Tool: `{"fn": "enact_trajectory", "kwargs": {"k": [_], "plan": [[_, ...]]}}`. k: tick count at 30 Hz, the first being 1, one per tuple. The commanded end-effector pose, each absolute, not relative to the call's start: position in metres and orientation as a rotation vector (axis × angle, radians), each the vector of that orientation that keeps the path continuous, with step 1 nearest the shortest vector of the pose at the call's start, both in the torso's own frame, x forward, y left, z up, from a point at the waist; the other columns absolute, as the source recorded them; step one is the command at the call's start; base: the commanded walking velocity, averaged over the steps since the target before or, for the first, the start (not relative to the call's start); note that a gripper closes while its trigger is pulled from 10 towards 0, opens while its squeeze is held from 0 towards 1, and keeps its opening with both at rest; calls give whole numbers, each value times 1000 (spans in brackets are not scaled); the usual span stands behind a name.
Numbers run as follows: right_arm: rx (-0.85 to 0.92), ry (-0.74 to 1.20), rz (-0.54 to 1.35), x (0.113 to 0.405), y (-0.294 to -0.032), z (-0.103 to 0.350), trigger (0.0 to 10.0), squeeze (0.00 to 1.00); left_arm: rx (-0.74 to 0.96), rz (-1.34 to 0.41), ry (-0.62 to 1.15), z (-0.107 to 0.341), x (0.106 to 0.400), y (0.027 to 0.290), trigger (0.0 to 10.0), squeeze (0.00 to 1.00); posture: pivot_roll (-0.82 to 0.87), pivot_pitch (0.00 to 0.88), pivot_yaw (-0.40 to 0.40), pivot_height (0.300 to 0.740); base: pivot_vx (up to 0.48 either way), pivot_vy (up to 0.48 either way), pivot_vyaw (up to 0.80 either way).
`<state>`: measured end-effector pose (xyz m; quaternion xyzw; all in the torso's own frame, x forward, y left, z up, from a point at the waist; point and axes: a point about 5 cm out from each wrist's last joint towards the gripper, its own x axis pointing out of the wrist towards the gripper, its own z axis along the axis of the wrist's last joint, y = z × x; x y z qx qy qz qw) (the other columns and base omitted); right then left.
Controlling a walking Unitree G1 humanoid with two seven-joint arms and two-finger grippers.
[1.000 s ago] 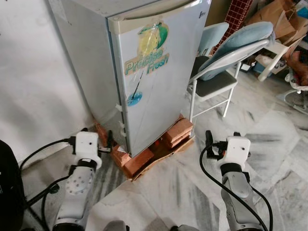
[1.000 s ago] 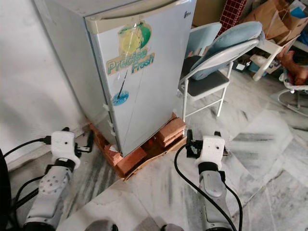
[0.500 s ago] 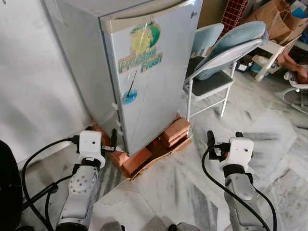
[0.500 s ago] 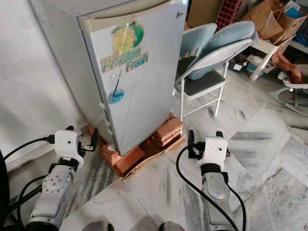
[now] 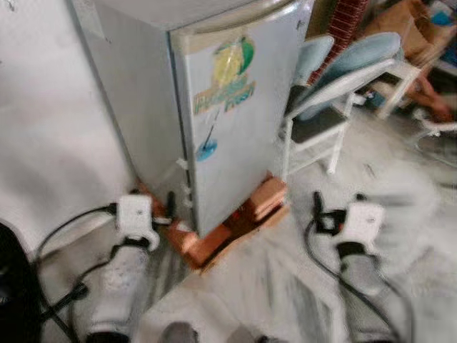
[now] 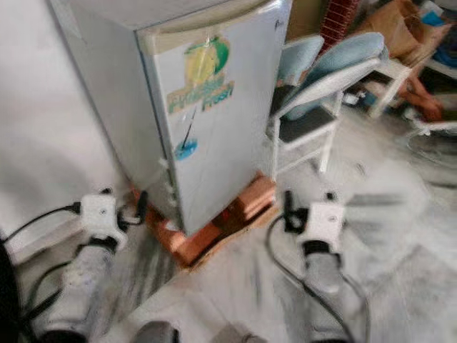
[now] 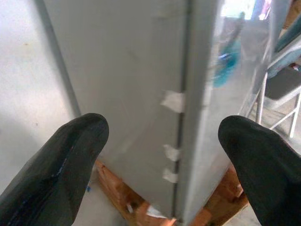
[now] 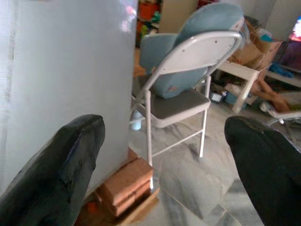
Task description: Restocking fridge
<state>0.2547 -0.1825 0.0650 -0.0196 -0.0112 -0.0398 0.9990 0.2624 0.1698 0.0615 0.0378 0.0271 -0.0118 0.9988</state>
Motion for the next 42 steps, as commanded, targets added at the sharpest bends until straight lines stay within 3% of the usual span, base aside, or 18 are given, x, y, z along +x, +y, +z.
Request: {"fn": "enact_trajectory", "kwargs": {"k": [1, 10, 17, 23, 42], "plan": [[-49, -16, -85, 253, -188, 64, 10000, 0, 68, -44, 48, 64, 264, 164, 10000, 0, 119, 72, -34, 740, 0, 442, -744], [-44, -17, -79, 255, -188, 64, 10000, 0, 76, -69, 44, 64, 265, 161, 10000, 0, 119, 70, -34, 740, 56, 275, -673], [-45, -14, -76, 256, -188, 64, 10000, 0, 117, -66, 20, 66, 266, 157, 10000, 0, 120, 70, -34, 740, 73, 71, 0], [-46, -12, -68, 258, -187, 64, 10000, 0, 53, -104, 26, 65, 268, 153, 10000, 0, 116, 75, -37, 740, 0, 0, -251], [-43, -22, -69, 248, -187, 59, 10000, 0, 57, -158, 24, 64, 269, 137, 10000, 0, 110, 83, -39, 740, 282, 294, -200]]}}
